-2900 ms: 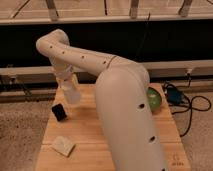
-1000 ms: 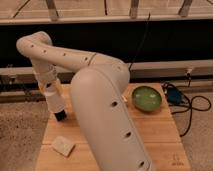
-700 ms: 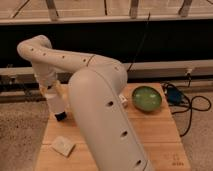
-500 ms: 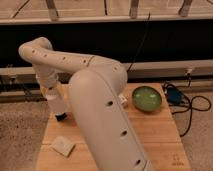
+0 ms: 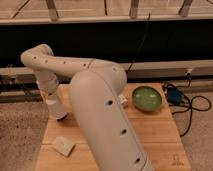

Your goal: Place the ceramic cup over the eraser

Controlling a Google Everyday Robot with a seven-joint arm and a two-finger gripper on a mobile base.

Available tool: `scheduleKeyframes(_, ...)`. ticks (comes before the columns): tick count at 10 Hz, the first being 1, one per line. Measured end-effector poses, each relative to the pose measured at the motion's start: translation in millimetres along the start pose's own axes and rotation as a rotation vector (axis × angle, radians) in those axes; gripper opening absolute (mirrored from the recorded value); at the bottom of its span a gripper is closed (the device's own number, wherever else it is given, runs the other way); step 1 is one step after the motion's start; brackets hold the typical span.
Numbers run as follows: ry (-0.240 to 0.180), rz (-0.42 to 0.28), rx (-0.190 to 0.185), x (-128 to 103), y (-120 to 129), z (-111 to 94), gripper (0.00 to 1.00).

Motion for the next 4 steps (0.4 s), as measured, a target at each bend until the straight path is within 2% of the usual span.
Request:
scheduleKeyframes(2,0.004,-0.004,0.005,0.1,-0.6,10.9,0.15)
scheduleKeyframes(4,0.005,-0.004,0.007,1.7,2.3,24.2,0.37)
